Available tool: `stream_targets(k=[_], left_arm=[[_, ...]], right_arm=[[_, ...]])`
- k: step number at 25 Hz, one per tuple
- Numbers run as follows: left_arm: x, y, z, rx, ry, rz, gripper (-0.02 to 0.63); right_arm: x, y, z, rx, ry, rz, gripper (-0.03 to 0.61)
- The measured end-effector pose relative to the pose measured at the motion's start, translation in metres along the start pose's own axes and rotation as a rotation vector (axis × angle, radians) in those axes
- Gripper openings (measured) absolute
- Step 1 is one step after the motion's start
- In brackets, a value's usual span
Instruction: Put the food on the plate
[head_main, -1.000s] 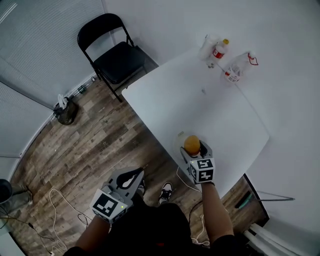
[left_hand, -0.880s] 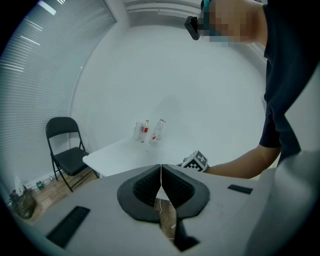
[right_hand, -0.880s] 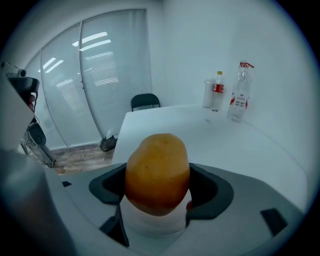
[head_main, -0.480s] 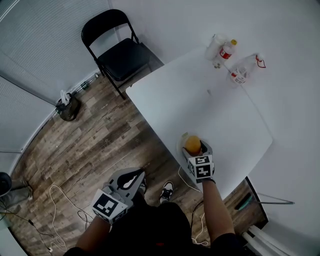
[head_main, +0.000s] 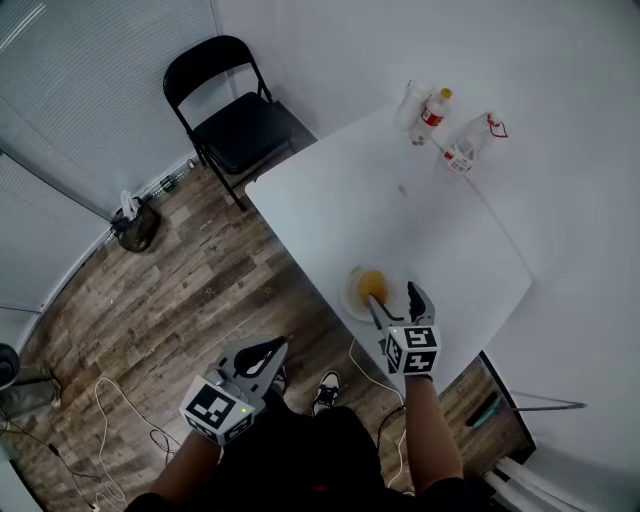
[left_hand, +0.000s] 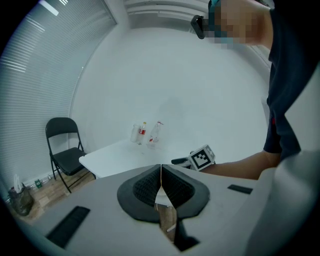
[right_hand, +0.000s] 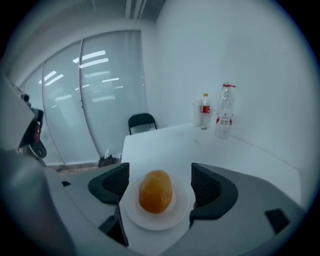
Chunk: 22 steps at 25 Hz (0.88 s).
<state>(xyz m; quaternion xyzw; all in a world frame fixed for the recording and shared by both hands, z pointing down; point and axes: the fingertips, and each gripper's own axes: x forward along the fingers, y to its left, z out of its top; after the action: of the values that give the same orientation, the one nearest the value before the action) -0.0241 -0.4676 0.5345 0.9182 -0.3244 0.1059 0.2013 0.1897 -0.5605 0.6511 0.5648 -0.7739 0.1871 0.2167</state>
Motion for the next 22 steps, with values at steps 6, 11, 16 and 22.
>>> stream_targets(k=[6,11,16,22], left_arm=[[0.003,-0.036,0.016,0.041,-0.033,0.011,0.023],[0.004,-0.071,0.041,0.095,-0.084,-0.007,0.023],[0.001,-0.109,0.061,0.150,-0.129,-0.030,0.023],[-0.001,-0.142,0.078,0.201,-0.184,-0.063,0.023]], right_arm=[[-0.106,0.002,0.065,0.027,-0.267,-0.008,0.351],[-0.197,-0.011,0.091,0.025,-0.399,-0.151,0.107],[-0.258,-0.010,0.104,0.009,-0.507,-0.155,0.045],[-0.295,0.001,0.118,-0.130,-0.545,-0.136,0.023]])
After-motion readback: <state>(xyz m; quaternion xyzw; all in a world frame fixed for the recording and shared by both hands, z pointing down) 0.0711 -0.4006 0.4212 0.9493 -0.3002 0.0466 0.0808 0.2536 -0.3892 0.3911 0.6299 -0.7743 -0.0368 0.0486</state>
